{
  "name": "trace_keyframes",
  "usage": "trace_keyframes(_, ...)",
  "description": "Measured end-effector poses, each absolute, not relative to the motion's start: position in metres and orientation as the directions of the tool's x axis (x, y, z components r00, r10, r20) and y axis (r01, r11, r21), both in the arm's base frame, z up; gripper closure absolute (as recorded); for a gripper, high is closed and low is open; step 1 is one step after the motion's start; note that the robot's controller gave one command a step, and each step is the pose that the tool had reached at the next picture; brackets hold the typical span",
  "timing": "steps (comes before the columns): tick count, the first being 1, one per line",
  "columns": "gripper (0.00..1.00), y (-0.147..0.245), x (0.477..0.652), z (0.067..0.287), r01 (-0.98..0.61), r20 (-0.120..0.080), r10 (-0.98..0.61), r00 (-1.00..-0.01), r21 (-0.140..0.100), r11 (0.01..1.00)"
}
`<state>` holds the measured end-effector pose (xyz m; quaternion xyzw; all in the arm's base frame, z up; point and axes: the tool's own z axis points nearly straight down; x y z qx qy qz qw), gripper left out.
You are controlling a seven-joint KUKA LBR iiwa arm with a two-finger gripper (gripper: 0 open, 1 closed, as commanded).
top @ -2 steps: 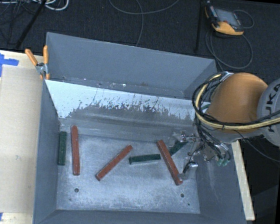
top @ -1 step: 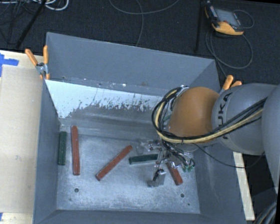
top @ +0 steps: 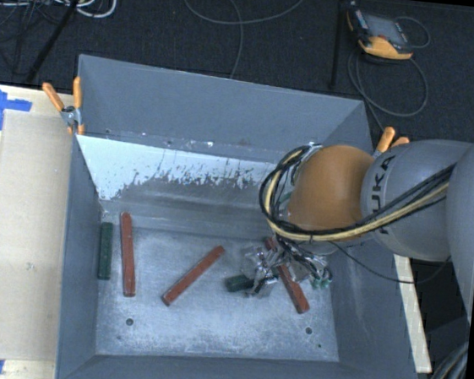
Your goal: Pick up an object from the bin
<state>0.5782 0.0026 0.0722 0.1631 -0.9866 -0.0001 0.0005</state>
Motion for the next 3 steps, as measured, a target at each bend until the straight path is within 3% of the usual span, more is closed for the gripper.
trace_keyframes(1,1.00,0.0681,0.6089,0.1799,-0.577,-0.008,-0.577,-0.817,-0.002,0.817)
trace_keyframes(3,1.00,0.0670,0.6075,0.1768,-0.575,-0.002,-0.575,-0.818,0.001,0.818)
